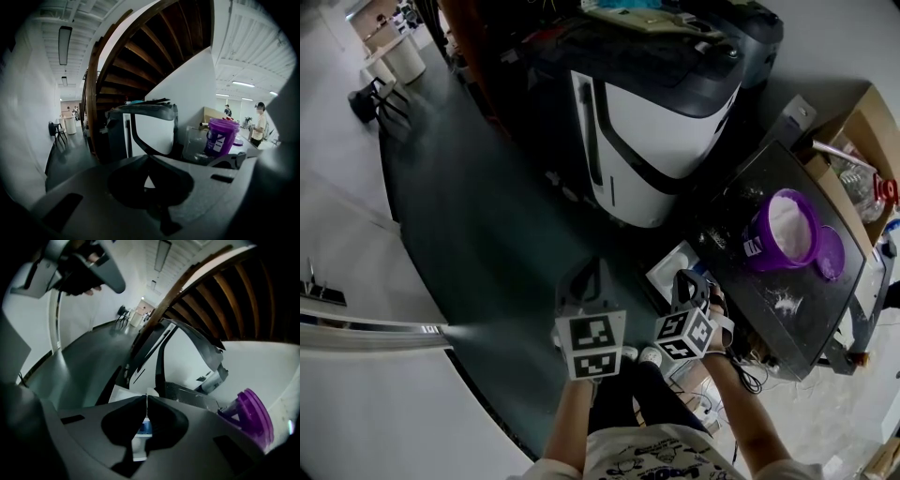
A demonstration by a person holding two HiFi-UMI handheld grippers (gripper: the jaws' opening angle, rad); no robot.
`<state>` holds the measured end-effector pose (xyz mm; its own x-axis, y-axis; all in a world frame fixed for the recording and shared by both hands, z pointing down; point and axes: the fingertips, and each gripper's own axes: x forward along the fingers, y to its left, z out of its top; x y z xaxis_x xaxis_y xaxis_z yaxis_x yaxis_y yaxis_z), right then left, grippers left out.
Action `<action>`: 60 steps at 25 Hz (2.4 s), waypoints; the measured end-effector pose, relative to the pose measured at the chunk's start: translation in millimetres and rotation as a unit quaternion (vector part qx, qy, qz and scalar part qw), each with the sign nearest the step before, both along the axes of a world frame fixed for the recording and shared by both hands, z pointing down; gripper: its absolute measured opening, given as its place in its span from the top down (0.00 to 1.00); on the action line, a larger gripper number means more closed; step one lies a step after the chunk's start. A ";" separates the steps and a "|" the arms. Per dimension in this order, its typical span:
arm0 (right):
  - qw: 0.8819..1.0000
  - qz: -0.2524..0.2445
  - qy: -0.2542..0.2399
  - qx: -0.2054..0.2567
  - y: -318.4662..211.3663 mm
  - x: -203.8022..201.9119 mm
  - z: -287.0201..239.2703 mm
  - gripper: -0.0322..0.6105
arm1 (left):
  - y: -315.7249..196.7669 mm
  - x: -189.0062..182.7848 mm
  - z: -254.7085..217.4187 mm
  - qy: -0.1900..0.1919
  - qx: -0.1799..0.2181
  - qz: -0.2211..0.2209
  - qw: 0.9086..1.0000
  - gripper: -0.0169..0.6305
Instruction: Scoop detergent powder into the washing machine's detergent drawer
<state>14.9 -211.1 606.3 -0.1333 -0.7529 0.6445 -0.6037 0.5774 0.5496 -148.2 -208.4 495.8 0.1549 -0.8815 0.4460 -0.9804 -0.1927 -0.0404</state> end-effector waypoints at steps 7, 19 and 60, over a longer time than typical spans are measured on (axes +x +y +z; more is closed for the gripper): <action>0.981 0.095 -0.169 0.003 2.4 19.1 -36.7 0.92 | -3.3 6.5 -17.8 0.005 0.019 0.004 1.000 0.97; 0.929 0.162 -0.321 0.081 -2.7 45.7 -135.4 0.92 | -4.0 22.6 -64.3 0.006 0.067 0.021 0.998 0.97; 0.855 0.129 -0.425 0.267 23.9 78.6 -322.6 0.92 | 12.1 46.9 -199.7 0.004 0.211 0.039 0.977 0.97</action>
